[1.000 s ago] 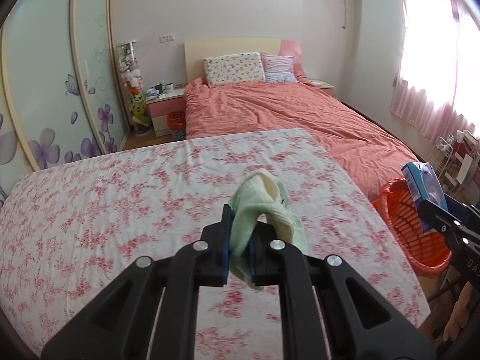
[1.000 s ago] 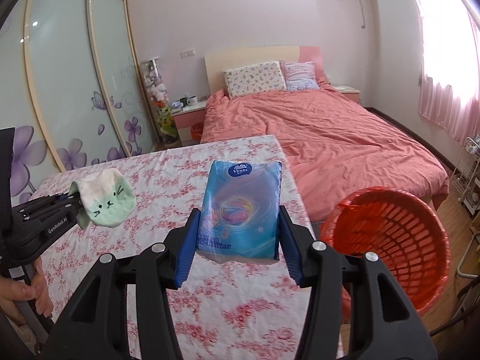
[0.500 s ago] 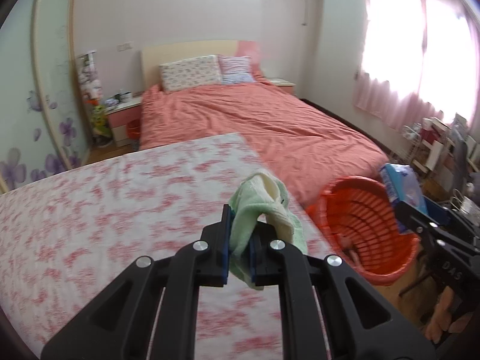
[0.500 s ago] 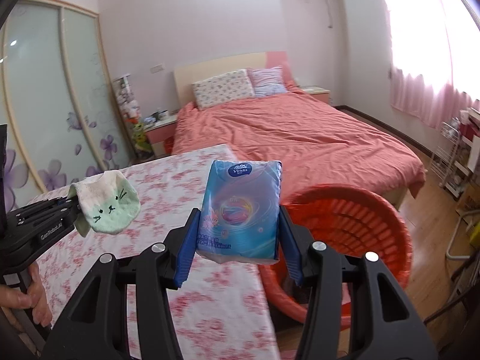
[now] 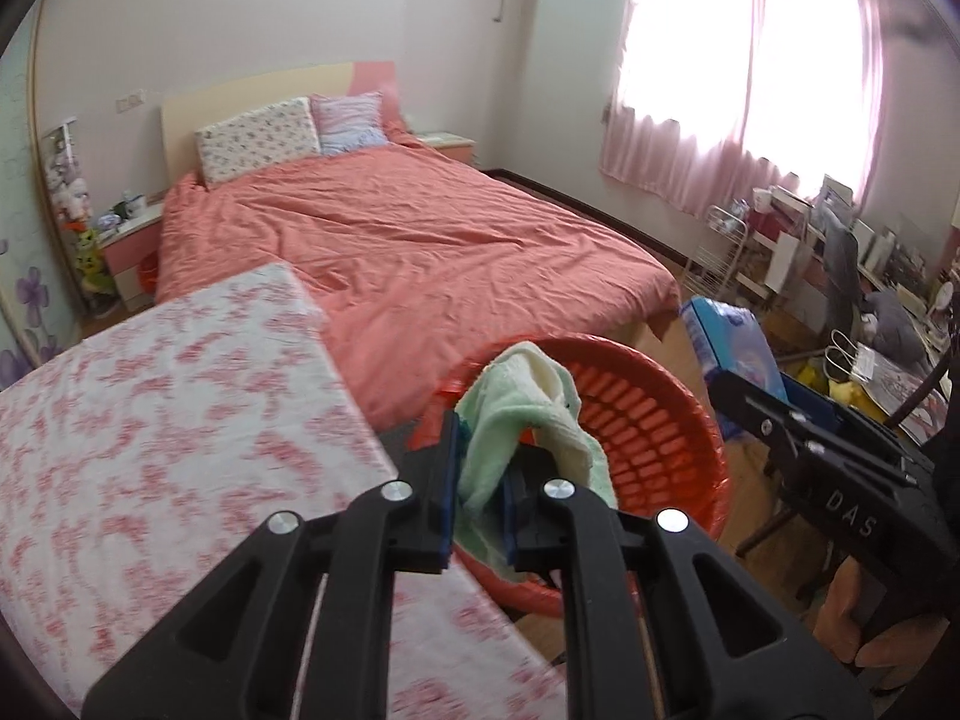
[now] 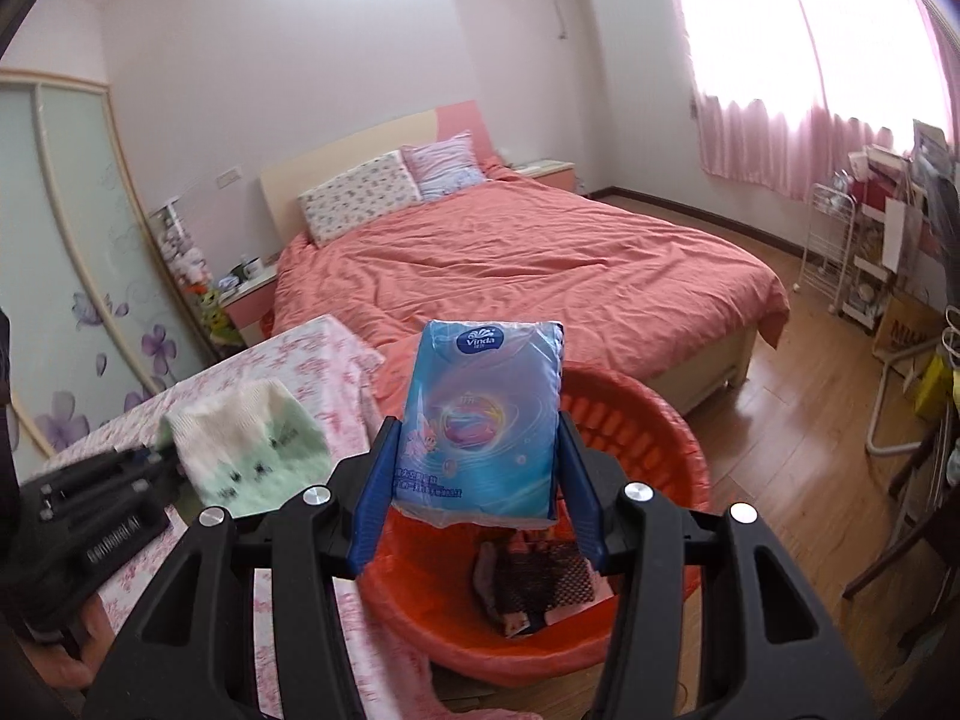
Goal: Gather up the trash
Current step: 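Carry sock and tissue pack over the orange basket and open both tools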
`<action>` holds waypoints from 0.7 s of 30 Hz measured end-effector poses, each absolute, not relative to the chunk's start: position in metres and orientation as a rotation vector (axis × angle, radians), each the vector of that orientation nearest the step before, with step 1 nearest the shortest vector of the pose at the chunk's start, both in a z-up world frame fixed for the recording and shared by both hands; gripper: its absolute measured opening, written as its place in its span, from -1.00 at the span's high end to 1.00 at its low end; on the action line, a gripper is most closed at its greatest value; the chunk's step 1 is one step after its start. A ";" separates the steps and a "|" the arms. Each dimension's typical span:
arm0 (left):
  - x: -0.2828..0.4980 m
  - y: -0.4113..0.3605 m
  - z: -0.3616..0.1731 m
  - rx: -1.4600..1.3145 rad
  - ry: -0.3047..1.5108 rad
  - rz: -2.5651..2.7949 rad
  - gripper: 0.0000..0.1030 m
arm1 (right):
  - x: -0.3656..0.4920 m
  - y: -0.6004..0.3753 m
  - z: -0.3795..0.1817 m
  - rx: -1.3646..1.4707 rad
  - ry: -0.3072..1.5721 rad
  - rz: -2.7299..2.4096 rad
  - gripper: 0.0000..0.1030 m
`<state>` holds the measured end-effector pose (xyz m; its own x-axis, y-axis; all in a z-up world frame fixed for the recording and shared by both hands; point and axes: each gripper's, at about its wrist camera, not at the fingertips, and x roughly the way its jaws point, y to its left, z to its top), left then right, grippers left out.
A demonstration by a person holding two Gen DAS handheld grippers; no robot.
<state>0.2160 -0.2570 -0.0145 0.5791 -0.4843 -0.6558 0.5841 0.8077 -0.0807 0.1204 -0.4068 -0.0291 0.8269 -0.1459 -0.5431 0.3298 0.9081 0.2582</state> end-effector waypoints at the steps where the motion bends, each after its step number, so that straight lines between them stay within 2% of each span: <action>1: 0.218 -0.264 -0.019 0.152 0.725 -0.632 0.70 | 0.123 -0.412 -0.031 0.372 0.543 -0.256 -0.01; 5: 0.228 -0.281 -0.035 0.164 0.756 -0.625 0.24 | 0.134 -0.430 -0.039 0.414 0.556 -0.246 -0.07; 7: 0.233 -0.281 -0.042 0.163 0.773 -0.622 0.18 | 0.134 -0.431 -0.041 0.418 0.562 -0.239 -0.21; 12: 0.238 -0.270 -0.046 0.158 0.770 -0.598 -0.17 | 0.128 -0.428 -0.043 0.399 0.557 -0.255 -0.37; 15: 0.238 -0.262 -0.045 0.157 0.772 -0.587 -0.17 | 0.120 -0.424 -0.041 0.404 0.549 -0.268 -0.37; 17: 0.232 -0.253 -0.040 0.158 0.757 -0.579 -0.17 | 0.117 -0.422 -0.037 0.384 0.540 -0.278 -0.44; 19: 0.223 -0.239 -0.034 0.155 0.731 -0.565 -0.20 | 0.107 -0.413 -0.029 0.336 0.516 -0.295 -0.60; 21: 0.214 -0.230 -0.027 0.152 0.710 -0.549 -0.32 | 0.097 -0.402 -0.021 0.291 0.491 -0.305 -0.76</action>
<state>0.2140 -0.2302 -0.0265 0.6238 -0.4263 -0.6551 0.5268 0.8485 -0.0505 0.0971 -0.4022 -0.0207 0.8385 -0.2150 -0.5006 0.3532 0.9141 0.1991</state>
